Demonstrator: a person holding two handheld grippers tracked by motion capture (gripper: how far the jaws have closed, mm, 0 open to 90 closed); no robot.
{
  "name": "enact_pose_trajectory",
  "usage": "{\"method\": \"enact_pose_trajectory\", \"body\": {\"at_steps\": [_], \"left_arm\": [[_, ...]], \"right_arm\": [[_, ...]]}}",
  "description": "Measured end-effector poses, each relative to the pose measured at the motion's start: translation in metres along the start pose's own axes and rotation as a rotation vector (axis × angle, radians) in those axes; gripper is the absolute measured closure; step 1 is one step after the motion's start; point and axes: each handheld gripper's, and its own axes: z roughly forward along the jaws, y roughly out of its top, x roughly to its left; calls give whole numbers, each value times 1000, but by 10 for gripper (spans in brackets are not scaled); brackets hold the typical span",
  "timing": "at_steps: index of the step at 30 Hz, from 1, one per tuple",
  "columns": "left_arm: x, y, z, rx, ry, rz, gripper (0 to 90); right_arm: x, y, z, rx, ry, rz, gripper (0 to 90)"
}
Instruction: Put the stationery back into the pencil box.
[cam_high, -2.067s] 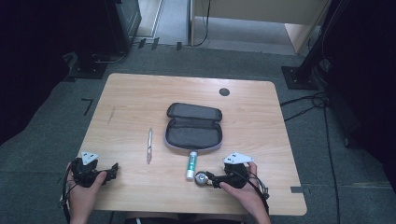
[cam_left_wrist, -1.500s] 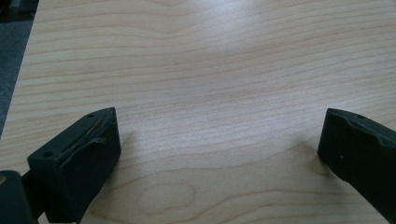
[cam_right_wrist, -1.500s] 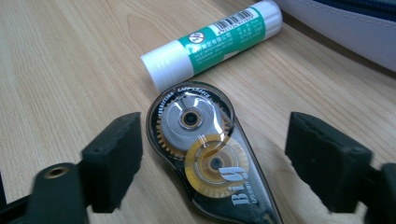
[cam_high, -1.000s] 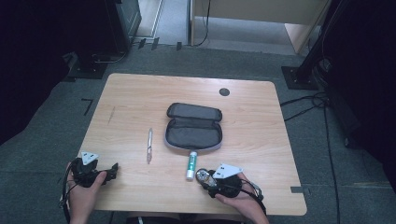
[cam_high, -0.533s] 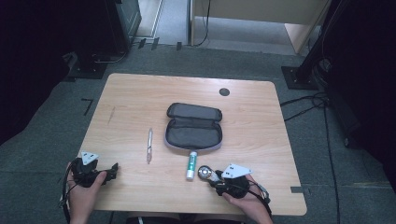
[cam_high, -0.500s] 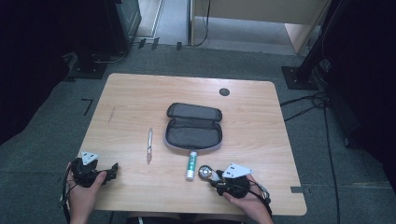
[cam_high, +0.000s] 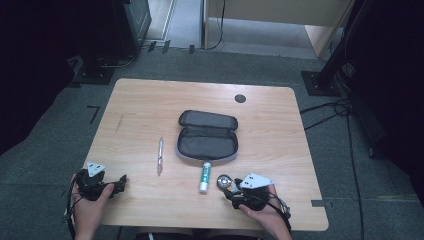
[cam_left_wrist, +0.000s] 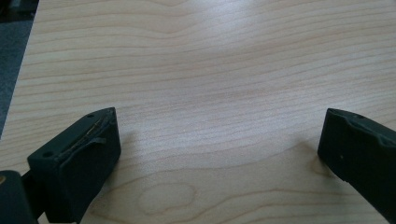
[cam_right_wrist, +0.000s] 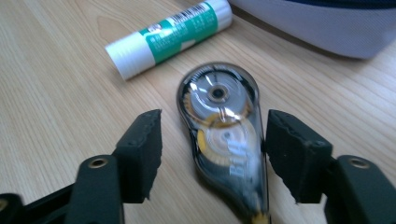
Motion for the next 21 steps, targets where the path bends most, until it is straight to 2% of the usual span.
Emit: {"method": "enact_pose_trajectory", "body": {"at_steps": [3,6,11,14,17,21], "left_arm": [[0,0,0,0,-1,-1,0],[0,0,0,0,0,-1,0],[0,0,0,0,-1,-1,0],[0,0,0,-1,-1,-1,0],[0,0,0,-1,-1,-2,0],[0,0,0,0,0,-1,0]], "right_arm": [[1,8,6,17,-10,6,333],[2,13,14,46,-50,22,309],[6,17,22,55,-63,27,306],[7,18,27,68,-101,28,305],[8,18,28,67,-121,23,307],[6,16,28,48,-115,17,304]]}}
